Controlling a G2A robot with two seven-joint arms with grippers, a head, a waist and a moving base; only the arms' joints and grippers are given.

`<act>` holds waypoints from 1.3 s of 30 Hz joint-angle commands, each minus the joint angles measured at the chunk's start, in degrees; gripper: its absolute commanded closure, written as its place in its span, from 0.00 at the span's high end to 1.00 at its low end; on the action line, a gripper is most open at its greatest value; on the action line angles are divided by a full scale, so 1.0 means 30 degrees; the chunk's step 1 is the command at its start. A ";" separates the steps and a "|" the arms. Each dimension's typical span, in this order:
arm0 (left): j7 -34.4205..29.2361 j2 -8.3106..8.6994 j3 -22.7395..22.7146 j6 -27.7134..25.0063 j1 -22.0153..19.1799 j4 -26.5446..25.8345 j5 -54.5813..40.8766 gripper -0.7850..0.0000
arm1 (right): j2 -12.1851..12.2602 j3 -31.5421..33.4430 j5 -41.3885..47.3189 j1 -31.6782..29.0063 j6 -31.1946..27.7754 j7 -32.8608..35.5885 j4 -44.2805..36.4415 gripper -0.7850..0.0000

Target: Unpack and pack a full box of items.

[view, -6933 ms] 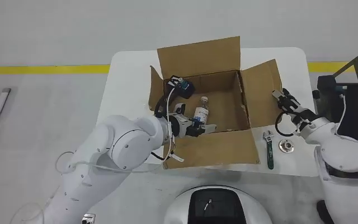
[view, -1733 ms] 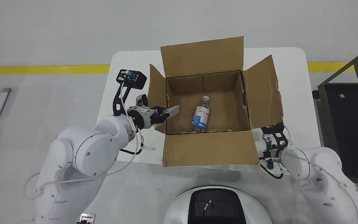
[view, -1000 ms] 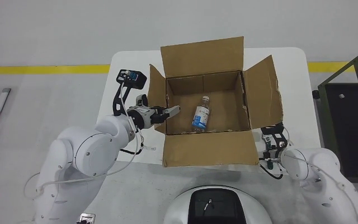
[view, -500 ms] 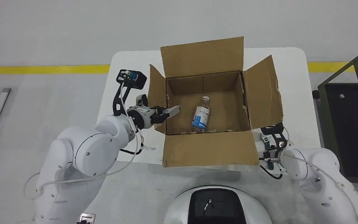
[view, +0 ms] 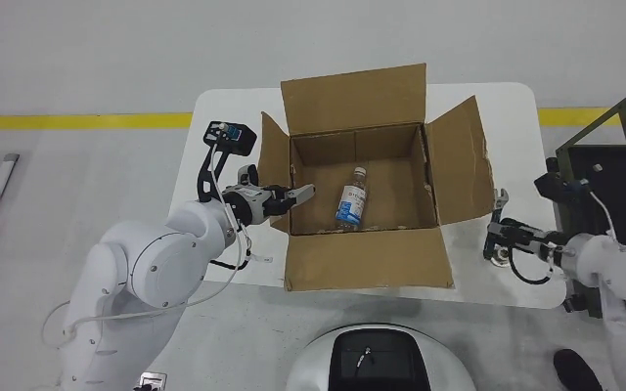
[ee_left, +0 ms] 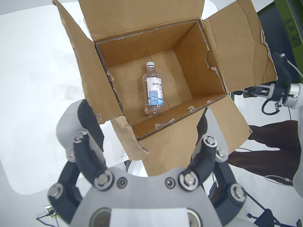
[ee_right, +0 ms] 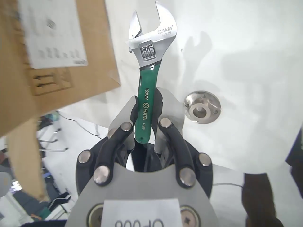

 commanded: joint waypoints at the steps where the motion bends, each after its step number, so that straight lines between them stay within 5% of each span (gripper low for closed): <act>1: 0.0000 0.0000 0.0000 0.0000 0.0000 0.0000 0.0000 1.00 | -0.0011 0.1839 0.3908 -0.0115 -0.0764 -0.0584 0.0312 0.00; 8: 0.0000 0.0000 0.0000 0.0000 0.0000 0.0000 0.0000 1.00 | 0.0045 0.5113 1.3243 -0.0010 -0.3079 -0.0639 0.0998 0.00; 18: 0.0000 0.0000 0.0000 0.0000 0.0000 0.0000 0.0000 1.00 | 0.0367 0.4889 1.7856 0.0455 -0.3346 -0.0631 -0.0414 0.00; 27: 0.0000 0.0000 0.0000 0.0000 0.0000 0.0000 0.0000 1.00 | 0.0829 0.0343 1.4364 0.1758 -0.1091 -0.1714 -0.2688 0.00; 39: 0.0000 0.0000 0.0000 0.0000 0.0000 0.0000 0.0000 1.00 | 0.1133 -0.8967 0.5861 0.7125 0.4340 -0.3808 0.0541 0.00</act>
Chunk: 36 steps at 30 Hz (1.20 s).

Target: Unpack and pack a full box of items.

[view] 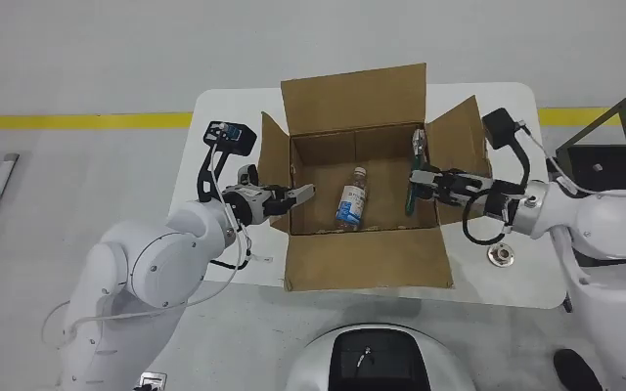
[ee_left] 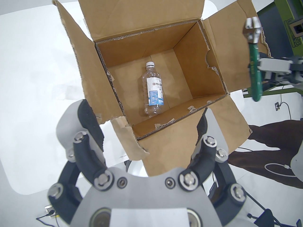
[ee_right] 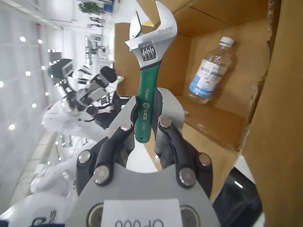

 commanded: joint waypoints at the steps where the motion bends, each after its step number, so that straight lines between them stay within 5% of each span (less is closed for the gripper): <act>1: 0.0000 0.0000 0.0000 0.0000 0.0000 0.0000 0.0000 1.00 | 0.0020 -0.1459 -0.1918 0.0889 0.0885 -0.0146 0.0529 0.00; 8: 0.0000 0.0000 0.0000 0.0000 0.0000 0.0000 0.0000 1.00 | 0.0014 -0.5287 -0.6965 0.3291 0.3572 0.0096 0.2027 0.00; 16: 0.0000 0.0000 0.0000 0.0000 0.0000 0.0000 0.0000 1.00 | -0.0237 -0.7899 -0.8755 0.5150 0.4963 0.0913 0.4231 0.00; 36: 0.0000 0.0000 0.0000 0.0000 0.0000 0.0000 0.0000 1.00 | -0.0357 -0.8690 -0.9238 0.5763 0.5289 0.1018 0.4789 0.00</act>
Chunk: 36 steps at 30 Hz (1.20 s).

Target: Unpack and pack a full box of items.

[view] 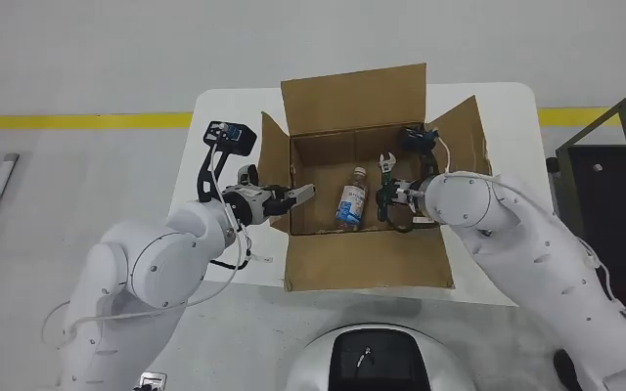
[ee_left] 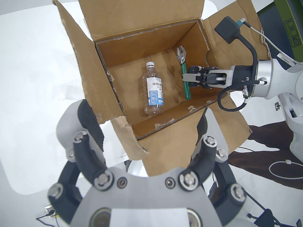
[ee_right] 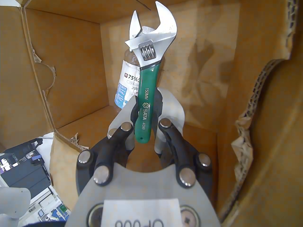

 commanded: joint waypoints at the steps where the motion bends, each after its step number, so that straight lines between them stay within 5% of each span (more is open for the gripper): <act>1: 0.0000 0.0000 0.0000 0.0000 0.0000 0.0000 0.0000 1.00 | -0.0003 0.0009 0.0043 -0.0073 -0.0042 -0.0107 0.0044 0.00; 11: 0.0000 0.0000 0.0000 0.0000 0.0000 0.0000 0.0000 1.00 | -0.0635 -0.0897 0.2158 0.0156 -0.0142 -0.2933 0.2168 0.00; 25: 0.0000 0.0000 0.0000 0.0000 0.0000 0.0000 0.0000 1.00 | -0.1992 -0.4078 0.3185 0.3492 0.0556 -0.3213 0.6702 0.00; 36: 0.0000 0.0000 0.0000 0.0000 0.0000 0.0000 0.0000 1.00 | -0.2936 -0.5414 0.4259 0.4766 -0.1819 -0.4099 0.7703 0.00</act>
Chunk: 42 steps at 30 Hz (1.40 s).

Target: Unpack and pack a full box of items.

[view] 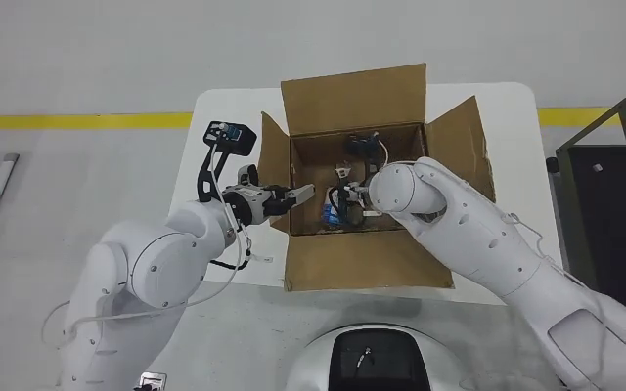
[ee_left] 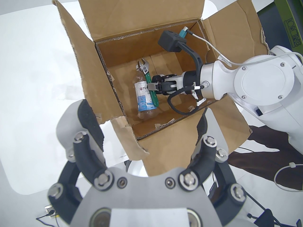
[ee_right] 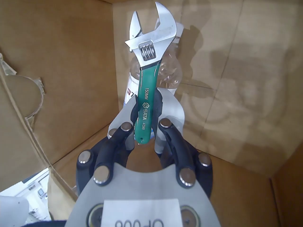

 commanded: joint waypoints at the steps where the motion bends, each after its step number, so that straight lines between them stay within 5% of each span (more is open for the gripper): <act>1: 0.0000 0.0000 0.0000 0.0000 0.0000 0.0000 0.0000 1.00 | 0.0016 0.0233 -0.0072 -0.0141 -0.0056 -0.0397 -0.0302 0.00; 22: 0.0000 0.0000 0.0000 0.0000 0.0000 0.0000 0.0000 1.00 | 0.1225 0.2896 -0.3591 -0.2066 0.1412 0.1836 -0.1656 0.00; 42: 0.0000 0.0000 0.0000 0.0000 0.0000 0.0000 0.0000 1.00 | -0.0762 -0.0185 -0.0735 0.0057 -0.1496 0.0243 0.2648 0.00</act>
